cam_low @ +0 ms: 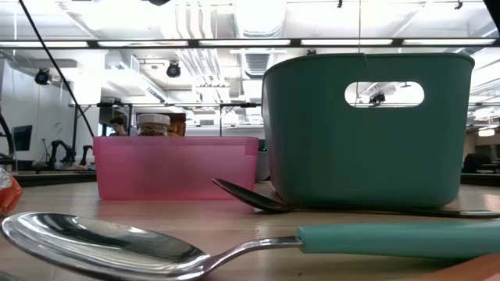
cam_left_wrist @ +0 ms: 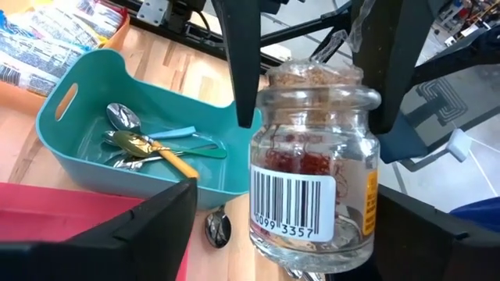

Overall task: Pick & Place Food Item
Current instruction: Put the brown spice bottle into the red bin

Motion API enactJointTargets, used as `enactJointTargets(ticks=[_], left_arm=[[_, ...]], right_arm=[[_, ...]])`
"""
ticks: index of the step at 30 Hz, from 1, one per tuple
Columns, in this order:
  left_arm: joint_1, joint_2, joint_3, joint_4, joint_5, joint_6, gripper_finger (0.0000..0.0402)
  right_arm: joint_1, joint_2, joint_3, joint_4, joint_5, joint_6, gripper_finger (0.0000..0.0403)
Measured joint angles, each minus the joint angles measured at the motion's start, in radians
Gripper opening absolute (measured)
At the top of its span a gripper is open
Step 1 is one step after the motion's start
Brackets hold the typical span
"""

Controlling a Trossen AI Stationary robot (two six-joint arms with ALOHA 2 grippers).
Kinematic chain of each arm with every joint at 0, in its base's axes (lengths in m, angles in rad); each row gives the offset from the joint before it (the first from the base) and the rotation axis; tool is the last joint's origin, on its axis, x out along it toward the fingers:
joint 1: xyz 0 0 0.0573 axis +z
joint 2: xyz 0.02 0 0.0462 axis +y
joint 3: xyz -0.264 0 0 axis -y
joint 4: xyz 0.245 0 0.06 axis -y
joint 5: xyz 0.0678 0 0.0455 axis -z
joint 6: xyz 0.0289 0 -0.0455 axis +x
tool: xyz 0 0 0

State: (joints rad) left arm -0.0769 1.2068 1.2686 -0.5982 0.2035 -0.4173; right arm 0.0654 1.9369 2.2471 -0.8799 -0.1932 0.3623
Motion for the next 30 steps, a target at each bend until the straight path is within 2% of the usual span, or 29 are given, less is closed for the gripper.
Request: enactJointTargets(ticks=[4, 9, 18, 22, 26, 30], left_arm=[[0.000, 0.000, 0.000, 0.005, 0.001, -0.002, 0.0275], [-0.001, -0.001, 0.000, 0.007, 0.014, -0.002, 0.0179], [0.000, -0.003, 0.003, 0.006, 0.049, -0.010, 0.0175], [0.000, -0.006, 0.003, 0.039, 0.055, -0.036, 0.0175], [0.000, -0.033, 0.003, 0.078, 0.043, -0.037, 0.0175], [0.000, -0.076, 0.015, 0.092, -0.030, -0.028, 0.0175]], right_arm=[[0.000, 0.000, -0.001, 0.001, 0.002, 0.000, 0.0167], [0.000, 0.000, -0.002, 0.002, 0.002, -0.001, 0.0167], [0.000, 0.000, -0.002, 0.027, 0.002, 0.009, 0.0168], [0.000, 0.000, -0.002, 0.048, 0.002, 0.029, 0.0220], [0.000, -0.004, -0.001, 0.074, 0.049, 0.066, 0.0274], [0.000, -0.033, -0.001, 0.123, 0.089, 0.079, 0.0292]])
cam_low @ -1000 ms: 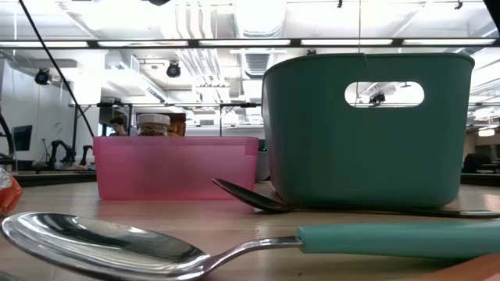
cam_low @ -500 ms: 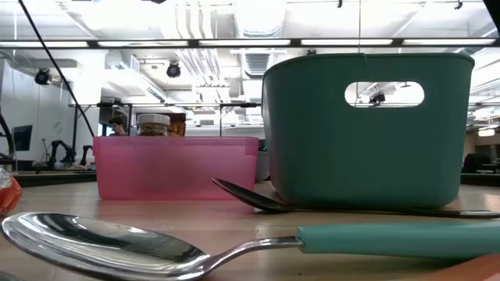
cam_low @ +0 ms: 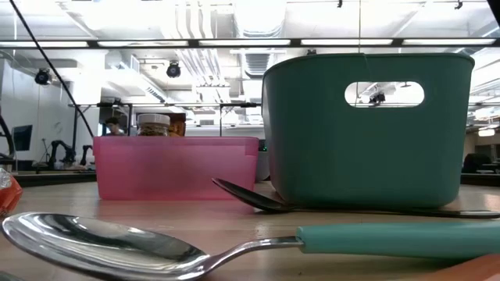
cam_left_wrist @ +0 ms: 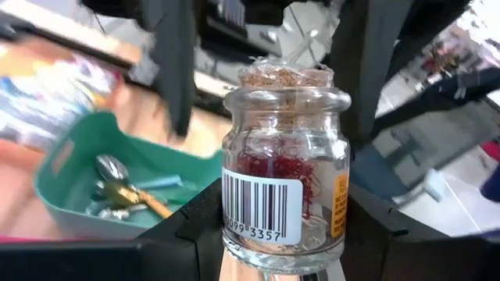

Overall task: Pick & Place Food Item
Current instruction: Put the brown spice bottle into the red bin

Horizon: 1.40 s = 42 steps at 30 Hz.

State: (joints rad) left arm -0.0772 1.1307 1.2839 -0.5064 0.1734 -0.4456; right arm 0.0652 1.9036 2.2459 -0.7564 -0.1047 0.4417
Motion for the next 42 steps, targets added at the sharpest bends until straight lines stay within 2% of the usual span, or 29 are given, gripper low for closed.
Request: enactJointTargets(ticks=[7, 14, 20, 27, 30, 36, 42], left_arm=[[0.000, -0.042, 0.001, 0.113, -0.116, 0.031, 0.0175], [0.000, -0.041, 0.001, 0.316, -0.230, 0.101, 0.0175], [0.000, -0.033, 0.001, 0.403, -0.252, 0.143, 0.0175], [0.000, -0.005, 0.000, 0.459, -0.253, 0.158, 0.0175], [0.000, 0.005, 0.000, 0.477, -0.252, 0.160, 0.0175], [0.000, 0.007, 0.000, 0.487, -0.253, 0.167, 0.0175], [0.000, 0.007, 0.000, 0.490, -0.253, 0.170, 0.0175]], right_arm=[[-0.001, -0.026, 0.000, 0.190, 0.022, -0.003, 0.0295], [-0.001, -0.025, 0.000, 0.279, 0.167, -0.033, 0.0296], [0.001, -0.024, 0.000, 0.394, 0.195, -0.076, 0.0297], [0.000, -0.022, 0.000, 0.423, 0.218, -0.102, 0.0296], [0.000, -0.019, 0.000, 0.417, 0.218, -0.102, 0.0276], [0.000, -0.017, 0.000, 0.420, 0.214, -0.099, 0.0188], [0.000, -0.017, 0.000, 0.420, 0.214, -0.111, 0.0180]])
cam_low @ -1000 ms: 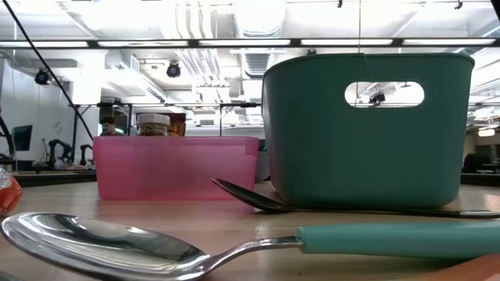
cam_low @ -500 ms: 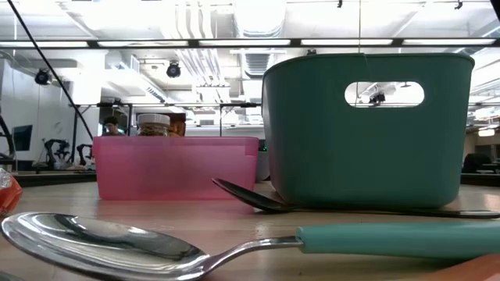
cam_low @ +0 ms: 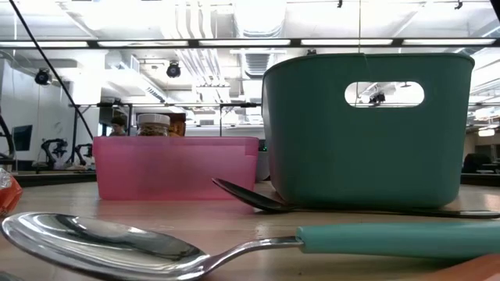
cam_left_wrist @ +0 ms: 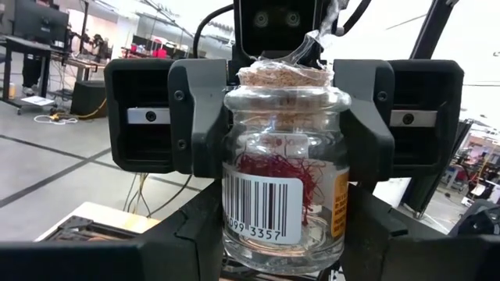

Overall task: Pick & Place Food Item
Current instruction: Put the brown spice bottle into the red bin

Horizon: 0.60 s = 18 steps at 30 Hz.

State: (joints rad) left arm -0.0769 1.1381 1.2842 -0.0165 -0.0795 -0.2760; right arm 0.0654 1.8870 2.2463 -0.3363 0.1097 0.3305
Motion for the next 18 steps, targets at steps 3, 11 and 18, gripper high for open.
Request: enactJointTargets(ticks=[3, 11, 18], left_arm=[[0.000, 0.000, 0.000, 0.001, 0.000, 0.000, 0.0175], [0.000, -0.005, 0.000, -0.049, 0.012, -0.001, 0.0198], [0.000, -0.025, 0.022, -0.253, 0.027, -0.023, 0.0382]], right_arm=[[0.000, 0.000, 0.000, 0.000, -0.001, -0.004, 0.0180], [-0.001, -0.002, 0.000, -0.049, -0.037, -0.063, 0.0180], [-0.002, -0.008, 0.005, -0.197, -0.100, -0.102, 0.0180]])
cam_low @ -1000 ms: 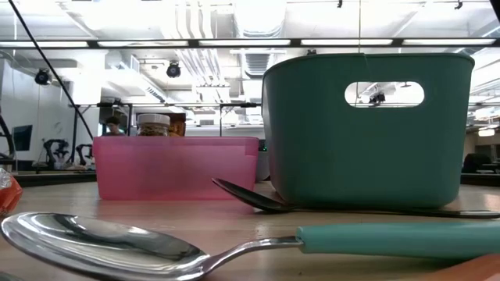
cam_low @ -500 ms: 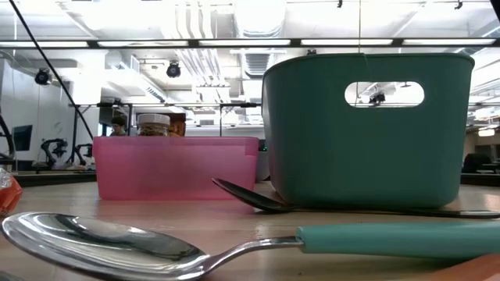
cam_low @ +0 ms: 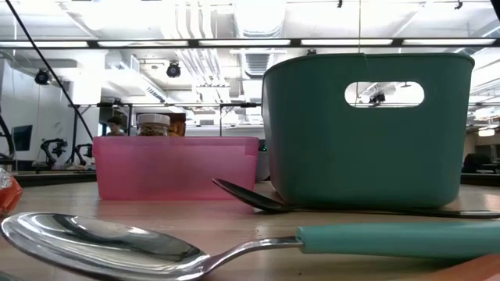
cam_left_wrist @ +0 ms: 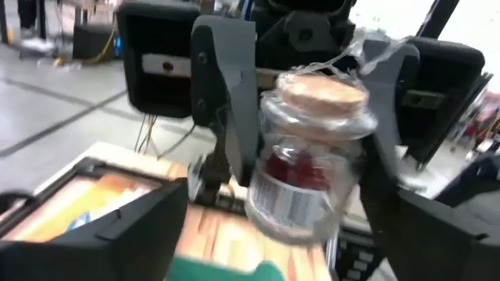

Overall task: Pick & Place Food Item
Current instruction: Put the brown spice bottle into the red bin

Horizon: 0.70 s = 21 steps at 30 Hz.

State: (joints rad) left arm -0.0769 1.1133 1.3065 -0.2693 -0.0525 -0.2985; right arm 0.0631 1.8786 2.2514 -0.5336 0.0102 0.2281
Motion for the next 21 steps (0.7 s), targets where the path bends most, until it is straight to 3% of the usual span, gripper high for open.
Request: enactJointTargets(ticks=[2, 7, 11, 15, 21], left_arm=[[0.000, 0.000, 0.015, -0.063, 0.001, 0.000, 0.0380], [0.000, 0.000, 0.076, -0.228, -0.001, -0.030, 0.0331], [0.000, -0.001, 0.129, -0.257, -0.074, -0.211, 0.0302], [0.004, -0.001, 0.157, -0.280, -0.144, -0.397, 0.0286], [0.047, 0.023, 0.143, -0.424, -0.172, -0.616, 0.0282]], right_arm=[[0.000, 0.000, 0.000, -0.037, 0.000, -0.013, 0.0180], [0.001, -0.002, 0.001, -0.144, -0.018, -0.047, 0.0180], [0.006, 0.006, 0.000, -0.271, 0.012, -0.125, 0.0180], [0.018, 0.029, -0.014, -0.361, 0.128, -0.227, 0.0180], [0.026, 0.080, -0.017, -0.407, 0.238, -0.315, 0.0180]])
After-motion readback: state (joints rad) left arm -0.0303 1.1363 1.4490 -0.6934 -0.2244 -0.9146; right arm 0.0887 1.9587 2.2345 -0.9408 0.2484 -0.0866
